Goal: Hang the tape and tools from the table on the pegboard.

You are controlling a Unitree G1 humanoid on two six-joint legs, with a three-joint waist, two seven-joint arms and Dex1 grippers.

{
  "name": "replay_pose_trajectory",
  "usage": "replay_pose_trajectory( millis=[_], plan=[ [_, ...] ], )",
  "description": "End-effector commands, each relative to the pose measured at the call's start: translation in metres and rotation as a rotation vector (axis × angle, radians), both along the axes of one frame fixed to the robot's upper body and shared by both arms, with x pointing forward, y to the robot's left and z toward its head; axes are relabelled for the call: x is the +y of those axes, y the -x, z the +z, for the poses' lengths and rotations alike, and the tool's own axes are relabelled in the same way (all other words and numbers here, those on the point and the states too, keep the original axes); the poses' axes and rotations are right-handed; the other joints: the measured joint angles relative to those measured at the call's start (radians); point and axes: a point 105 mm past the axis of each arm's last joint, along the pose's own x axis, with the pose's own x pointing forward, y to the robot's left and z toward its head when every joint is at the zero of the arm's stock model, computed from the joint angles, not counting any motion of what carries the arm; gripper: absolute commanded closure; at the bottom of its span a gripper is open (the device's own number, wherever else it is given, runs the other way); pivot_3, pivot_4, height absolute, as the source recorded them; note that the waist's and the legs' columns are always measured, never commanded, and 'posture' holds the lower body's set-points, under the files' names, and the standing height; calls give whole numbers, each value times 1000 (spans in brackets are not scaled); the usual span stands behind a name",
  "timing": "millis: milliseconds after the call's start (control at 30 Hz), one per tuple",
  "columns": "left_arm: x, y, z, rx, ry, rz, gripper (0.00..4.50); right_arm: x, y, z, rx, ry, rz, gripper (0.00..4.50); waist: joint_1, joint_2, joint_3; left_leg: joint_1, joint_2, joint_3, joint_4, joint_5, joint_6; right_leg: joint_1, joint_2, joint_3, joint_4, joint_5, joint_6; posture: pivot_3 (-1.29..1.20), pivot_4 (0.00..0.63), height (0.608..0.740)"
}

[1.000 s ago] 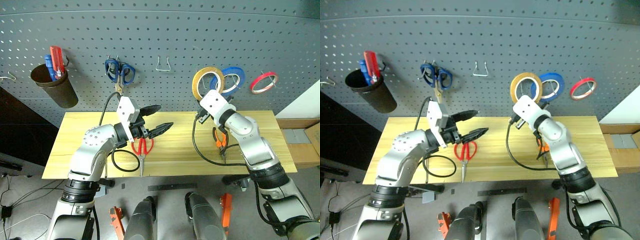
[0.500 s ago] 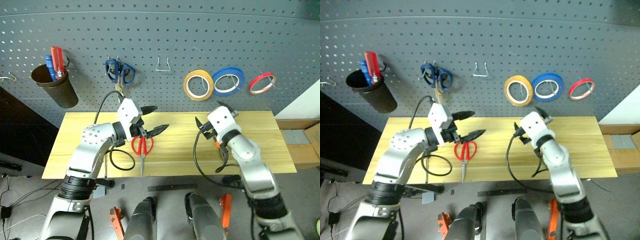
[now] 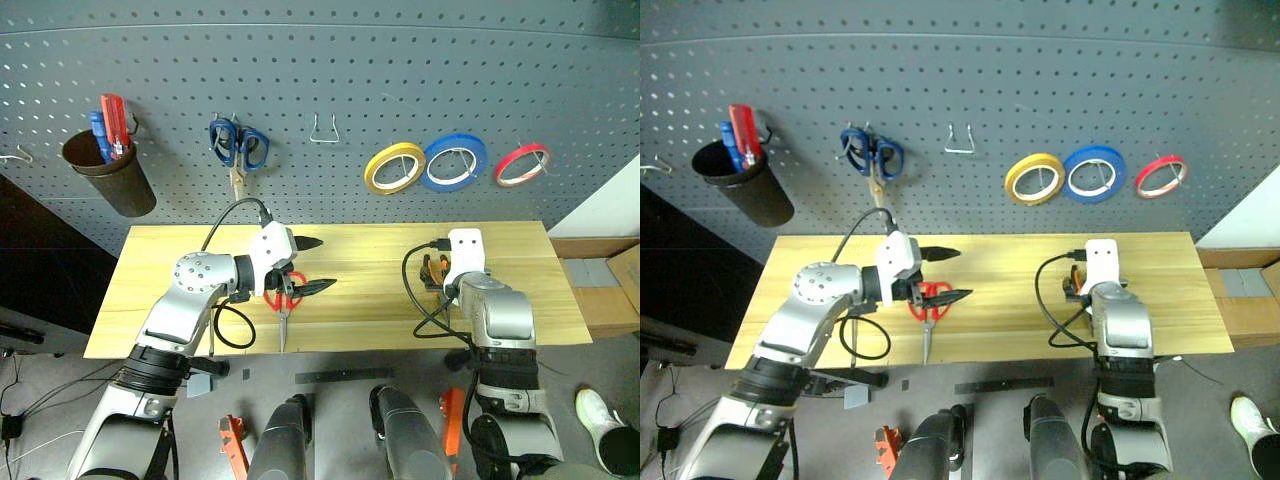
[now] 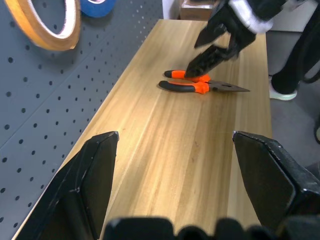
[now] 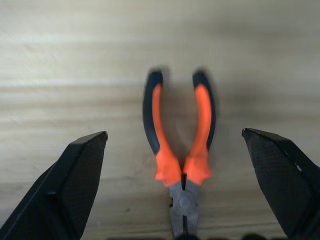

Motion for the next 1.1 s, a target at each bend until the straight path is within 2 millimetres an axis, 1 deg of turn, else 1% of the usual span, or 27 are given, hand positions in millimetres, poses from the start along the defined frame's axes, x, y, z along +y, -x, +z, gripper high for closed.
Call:
replay_pose_trajectory(
  millis=[33, 167, 333, 467, 600, 700, 800, 833, 900, 967, 1067, 1100],
  plan=[
    [-4, 4, 6, -25, 4, -25, 577, -8, -8, -2, -2, -12, -26, 14, 0, 0, 0, 0, 0, 0, 0, 0, 0, 0, 0, 0, 0, 0, 0, -121, 256, 740],
    [-4, 5, 5, -20, 8, -21, 577, -9, -14, -14, 30, -19, -25, 14, -1, 0, 0, 0, 0, 0, 1, 0, 0, 0, 0, 0, 1, 0, 0, -113, 255, 740],
    [-4, 5, 5, -17, 16, -16, 577, -8, -25, -21, 44, -25, -26, 14, -1, 0, 0, 0, 0, 0, 1, 0, 0, 0, 1, 0, 2, 0, 0, -110, 254, 740],
    [-4, 6, 5, -15, 20, -12, 577, -19, -31, -29, 73, -14, -53, 14, -1, 0, 0, 0, 0, 1, 1, 0, 0, 0, 0, 1, 2, 0, 0, -104, 249, 740],
    [-3, 6, 5, -14, 24, -5, 577, -26, -32, -32, 93, -9, -60, 14, 0, 0, 0, 0, 0, 0, 1, 0, 0, 0, 0, 0, 2, 0, 0, -101, 246, 740],
    [0, 6, 4, 1, 43, 14, 577, -25, -31, -37, 121, -20, -53, 614, 0, -1, -2, 0, 0, 1, 2, 0, 0, 1, 0, 0, 2, 0, 0, -101, 245, 740],
    [2, 5, 5, 10, 65, 34, 577, -21, -31, -39, 131, -30, -44, 1569, 0, -1, -3, 1, 0, 0, 2, 0, 0, 1, 0, 0, 2, 0, 0, -104, 243, 740],
    [3, 4, 5, 13, 73, 41, 577, -20, -31, -40, 134, -33, -42, 1659, 0, -2, -4, 1, 0, 0, 2, 0, 0, 1, 0, 0, 2, 0, 0, -104, 243, 740],
    [6, 3, 6, 25, 95, 62, 577, -16, -31, -41, 140, -44, -40, 1659, 0, -3, -5, 1, 0, 0, 2, 0, 0, 1, 0, 0, 2, 0, 0, -105, 242, 740],
    [12, 3, 7, 39, 124, 93, 577, -13, -33, -36, 125, -63, -45, 1659, 0, -3, -5, 1, 0, 0, 2, 0, 0, 1, 0, 0, 2, 0, 0, -104, 239, 740],
    [24, 1, 10, 48, 167, 157, 577, -6, -38, -15, 46, -52, -15, 1659, -1, -3, -5, 1, 1, 0, 2, 0, 0, 1, 0, 0, 2, 0, 0, -101, 234, 740],
    [30, -1, 12, 38, 176, 190, 577, 1, -38, -4, 12, -60, 12, 1660, -1, -3, -5, 1, 1, 0, 1, 0, 0, 1, 0, 0, 2, 0, 0, -101, 233, 740]
  ],
)
